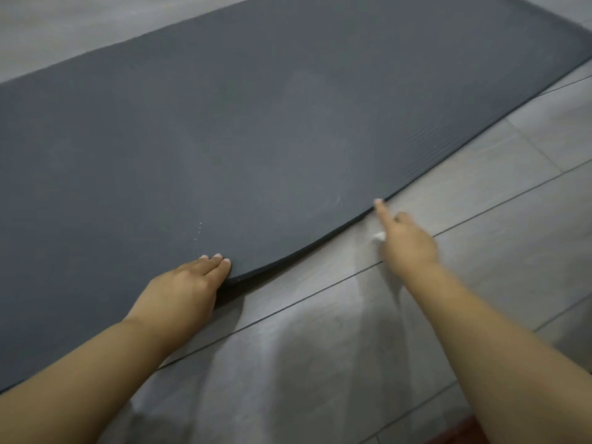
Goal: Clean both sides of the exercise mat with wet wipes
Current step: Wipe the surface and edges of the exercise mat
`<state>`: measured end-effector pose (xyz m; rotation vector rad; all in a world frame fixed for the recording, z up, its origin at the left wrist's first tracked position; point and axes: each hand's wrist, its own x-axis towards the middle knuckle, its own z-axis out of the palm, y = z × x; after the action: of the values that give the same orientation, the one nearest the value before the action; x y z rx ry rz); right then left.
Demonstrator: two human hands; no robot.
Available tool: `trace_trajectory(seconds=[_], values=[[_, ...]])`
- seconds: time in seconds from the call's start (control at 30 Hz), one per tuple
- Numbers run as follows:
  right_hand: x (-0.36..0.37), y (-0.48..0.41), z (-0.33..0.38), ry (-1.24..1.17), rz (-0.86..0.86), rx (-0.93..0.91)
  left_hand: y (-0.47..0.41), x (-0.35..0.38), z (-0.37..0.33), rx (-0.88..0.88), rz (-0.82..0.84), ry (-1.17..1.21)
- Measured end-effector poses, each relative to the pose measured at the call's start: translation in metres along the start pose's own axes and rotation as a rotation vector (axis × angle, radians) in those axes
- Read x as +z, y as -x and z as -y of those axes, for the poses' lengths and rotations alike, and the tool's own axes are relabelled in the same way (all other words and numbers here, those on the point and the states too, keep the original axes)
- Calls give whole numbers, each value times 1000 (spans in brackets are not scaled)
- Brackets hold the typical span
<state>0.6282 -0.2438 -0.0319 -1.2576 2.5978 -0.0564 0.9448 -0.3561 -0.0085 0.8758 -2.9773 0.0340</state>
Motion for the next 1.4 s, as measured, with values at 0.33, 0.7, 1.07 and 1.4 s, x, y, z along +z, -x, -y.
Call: trace_trajectory(seconds=[0.33, 0.7, 1.07, 1.4], values=[[36, 24, 83, -15, -223, -663, 0, -8, -6, 39, -20, 52], [-10, -14, -4, 22, -58, 55, -8, -33, -24, -80, 212, 57], [12, 28, 42, 170, -84, -520, -6, -40, -48, -91, 399, 189], [-14, 46, 6, 260, 201, -154, 7, 1, -43, 30, 642, 162]])
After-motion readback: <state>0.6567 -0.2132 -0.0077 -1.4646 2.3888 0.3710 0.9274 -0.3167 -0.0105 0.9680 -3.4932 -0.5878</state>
